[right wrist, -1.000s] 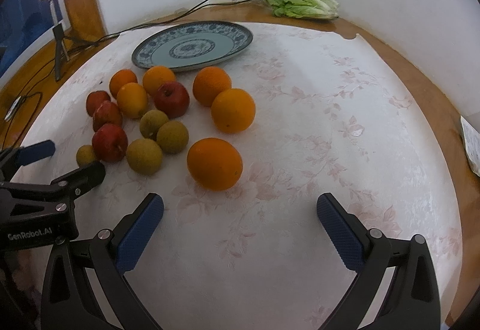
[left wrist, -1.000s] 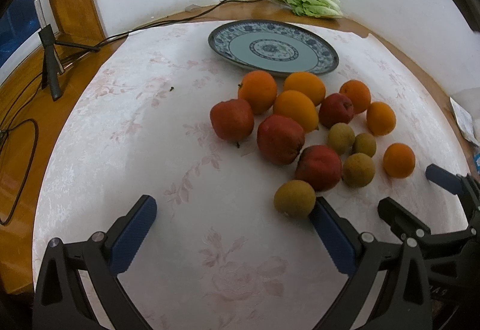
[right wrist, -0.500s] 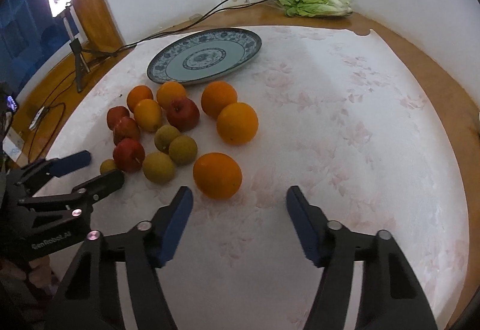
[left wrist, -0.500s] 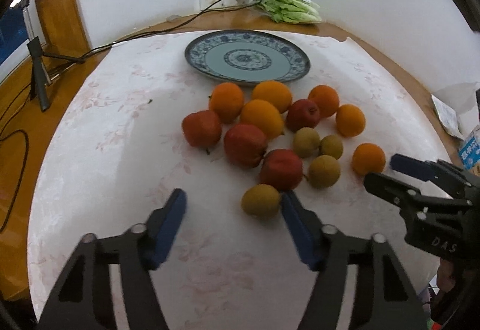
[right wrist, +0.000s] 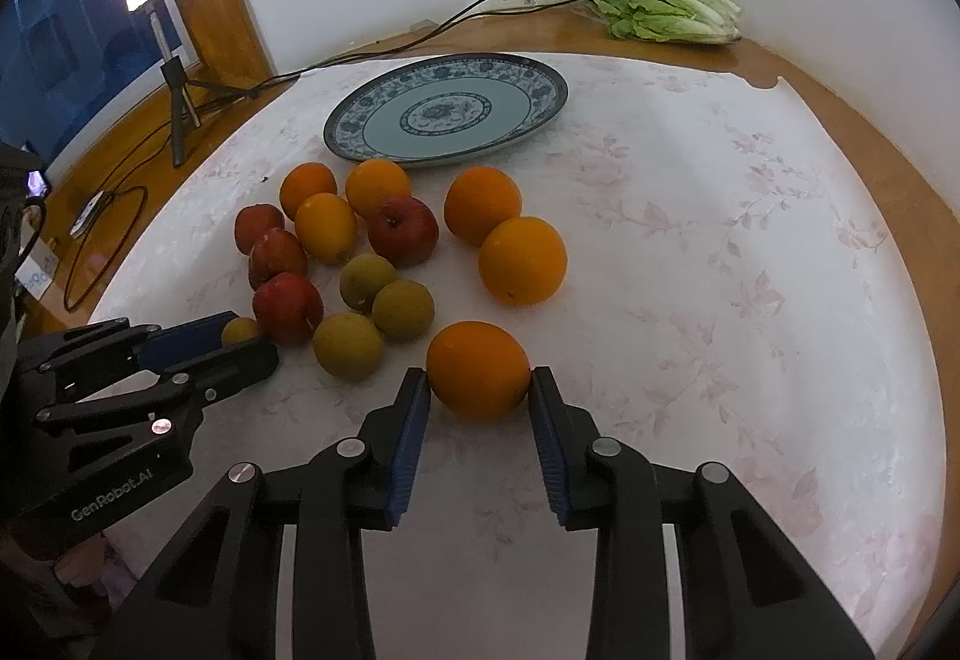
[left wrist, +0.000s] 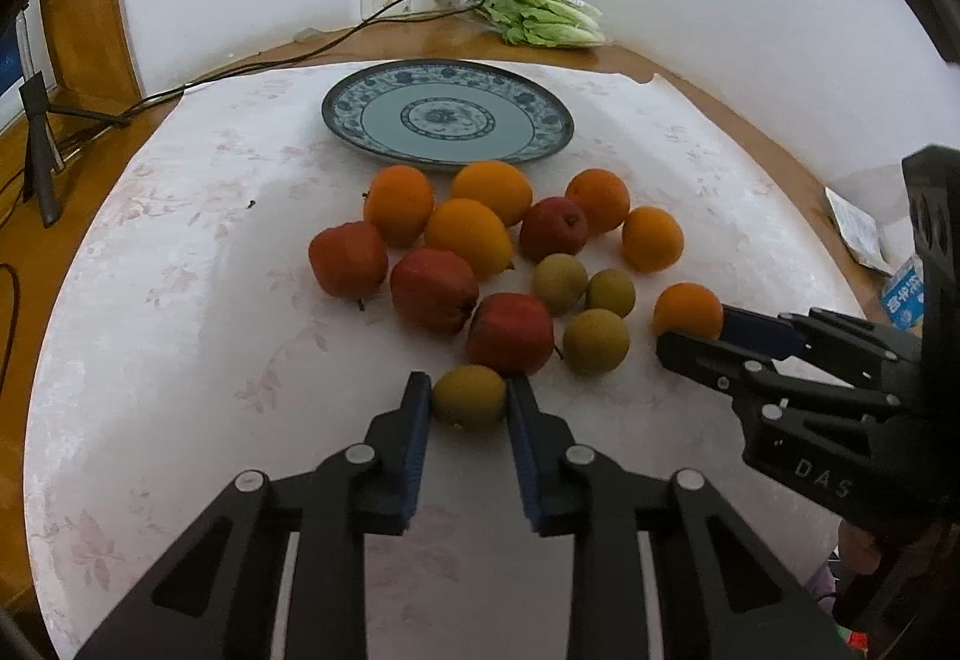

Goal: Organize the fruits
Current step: 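Close the right gripper on a large orange while the left gripper grasps a small yellow pear, then carry the orange with the right gripper while the left gripper carries the pear onto the plate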

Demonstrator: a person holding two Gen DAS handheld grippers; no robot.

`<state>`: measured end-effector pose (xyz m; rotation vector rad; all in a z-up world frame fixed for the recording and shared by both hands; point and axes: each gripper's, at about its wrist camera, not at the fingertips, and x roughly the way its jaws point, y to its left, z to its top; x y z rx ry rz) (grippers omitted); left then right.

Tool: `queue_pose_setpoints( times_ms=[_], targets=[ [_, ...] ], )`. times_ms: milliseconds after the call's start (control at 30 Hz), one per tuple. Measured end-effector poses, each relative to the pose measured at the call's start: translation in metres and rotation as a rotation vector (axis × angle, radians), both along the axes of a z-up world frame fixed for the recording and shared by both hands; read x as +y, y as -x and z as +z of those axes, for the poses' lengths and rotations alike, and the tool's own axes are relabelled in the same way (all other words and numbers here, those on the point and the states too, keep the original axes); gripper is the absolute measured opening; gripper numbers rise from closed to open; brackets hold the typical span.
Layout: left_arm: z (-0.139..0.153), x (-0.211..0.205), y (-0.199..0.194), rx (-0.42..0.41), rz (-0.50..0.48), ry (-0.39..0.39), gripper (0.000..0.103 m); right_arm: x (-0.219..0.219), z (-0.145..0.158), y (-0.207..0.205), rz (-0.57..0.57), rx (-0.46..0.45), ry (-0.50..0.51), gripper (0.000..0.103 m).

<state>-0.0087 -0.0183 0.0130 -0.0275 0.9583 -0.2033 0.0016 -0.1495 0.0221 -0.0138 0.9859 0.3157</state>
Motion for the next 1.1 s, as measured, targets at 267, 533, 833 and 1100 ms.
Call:
queue_pose_setpoints(
  times_ms=[267,533,833,1100],
  targets=[
    [0.015,0.009,0.004,-0.032,0.012,0.027,0.027,0.001,0.010,0.007,0.003,-0.021,-0.004,0.035],
    [0.037,0.015,-0.006,-0.039,0.020,0.038,0.027,0.007,0.029,0.007,0.032,-0.041,-0.020,0.035],
    [0.068,0.019,-0.029,-0.052,0.015,0.056,0.027,0.009,0.059,-0.010,0.063,-0.045,-0.055,0.035],
    [0.089,0.020,-0.065,-0.077,0.027,0.061,0.027,0.012,0.083,-0.038,0.072,-0.088,-0.034,0.035]
  ],
)
